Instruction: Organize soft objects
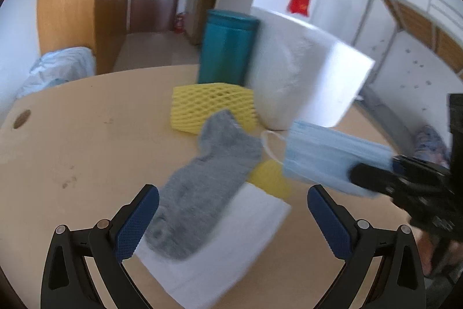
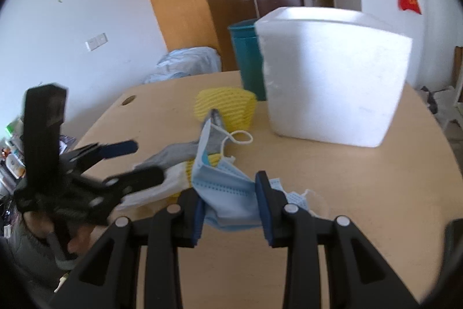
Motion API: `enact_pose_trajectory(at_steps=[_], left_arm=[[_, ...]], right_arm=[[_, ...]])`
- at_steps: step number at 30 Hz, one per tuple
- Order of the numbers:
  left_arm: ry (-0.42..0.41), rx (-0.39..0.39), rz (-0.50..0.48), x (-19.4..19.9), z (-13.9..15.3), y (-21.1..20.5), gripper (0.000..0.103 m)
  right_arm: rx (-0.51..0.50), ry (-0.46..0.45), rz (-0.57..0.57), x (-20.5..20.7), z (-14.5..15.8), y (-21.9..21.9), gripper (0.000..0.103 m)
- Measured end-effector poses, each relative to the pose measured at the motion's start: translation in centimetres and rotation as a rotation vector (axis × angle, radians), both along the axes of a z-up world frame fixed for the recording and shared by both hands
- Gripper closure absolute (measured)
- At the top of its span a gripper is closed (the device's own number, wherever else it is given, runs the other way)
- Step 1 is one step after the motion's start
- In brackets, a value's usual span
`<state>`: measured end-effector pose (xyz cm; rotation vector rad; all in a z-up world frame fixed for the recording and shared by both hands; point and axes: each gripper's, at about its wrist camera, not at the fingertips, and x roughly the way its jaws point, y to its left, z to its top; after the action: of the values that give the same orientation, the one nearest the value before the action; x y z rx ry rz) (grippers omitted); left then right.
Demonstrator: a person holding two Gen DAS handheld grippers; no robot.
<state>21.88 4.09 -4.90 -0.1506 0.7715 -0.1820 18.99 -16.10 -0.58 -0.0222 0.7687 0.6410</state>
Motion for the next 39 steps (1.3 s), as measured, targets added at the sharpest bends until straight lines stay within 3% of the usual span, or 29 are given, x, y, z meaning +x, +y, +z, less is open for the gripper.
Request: enact_pose_trajectory(at_steps=[3,7,12,17,19,22,25,27,34,38,39], left_arm=[[0.042,-0.005,0.054,1.1,-1.3,0.9,0.005],[0.117,-0.009,0.058,2.4,-3.0,1.1,0.018],[0.130,0.039,0.058,2.8,-3.7,0.7,0.030],[0.118,0.021,0.079,2.4,-3.2,1.5,0.053],[0.105,0.012,0.099,1.9,-2.6,1.9,0.055],[0.083,0.014,0.109,1.4,-2.1,2.1,0.069],[0.146,-0.004,0.125,2.0,-3.1,2.8,0.088],[0.151,-0.019,0.130,1.8,-3.2,3.2,0.090],[0.077,0.061,0.240,-1.1,-0.5,5.1,0.093],[-0.025,0.093,0.132,-2.1,1.2,2.0,0.093],[-0.008,0.115,0.102,-1.9,1.0,1.4,0.093]], right_arm=[[0.013,0.007,0.010,0.3,-0.2,-0.1,0.066],[0.008,0.015,0.008,0.6,-0.5,-0.3,0.066],[0.015,0.022,0.013,0.8,-0.6,-0.2,0.066],[0.015,0.020,0.016,0.8,-0.8,-0.1,0.066],[0.014,0.020,0.017,0.8,-0.8,-0.1,0.066],[0.015,0.019,0.016,0.7,-0.7,-0.2,0.066],[0.019,0.019,0.016,0.6,-0.7,-0.3,0.066],[0.018,0.018,0.021,0.5,-0.6,-0.2,0.066],[0.015,0.012,0.038,0.5,-0.5,0.3,0.066],[0.017,0.007,0.043,0.4,-0.4,0.4,0.066],[0.019,0.008,0.043,0.4,-0.4,0.4,0.066]])
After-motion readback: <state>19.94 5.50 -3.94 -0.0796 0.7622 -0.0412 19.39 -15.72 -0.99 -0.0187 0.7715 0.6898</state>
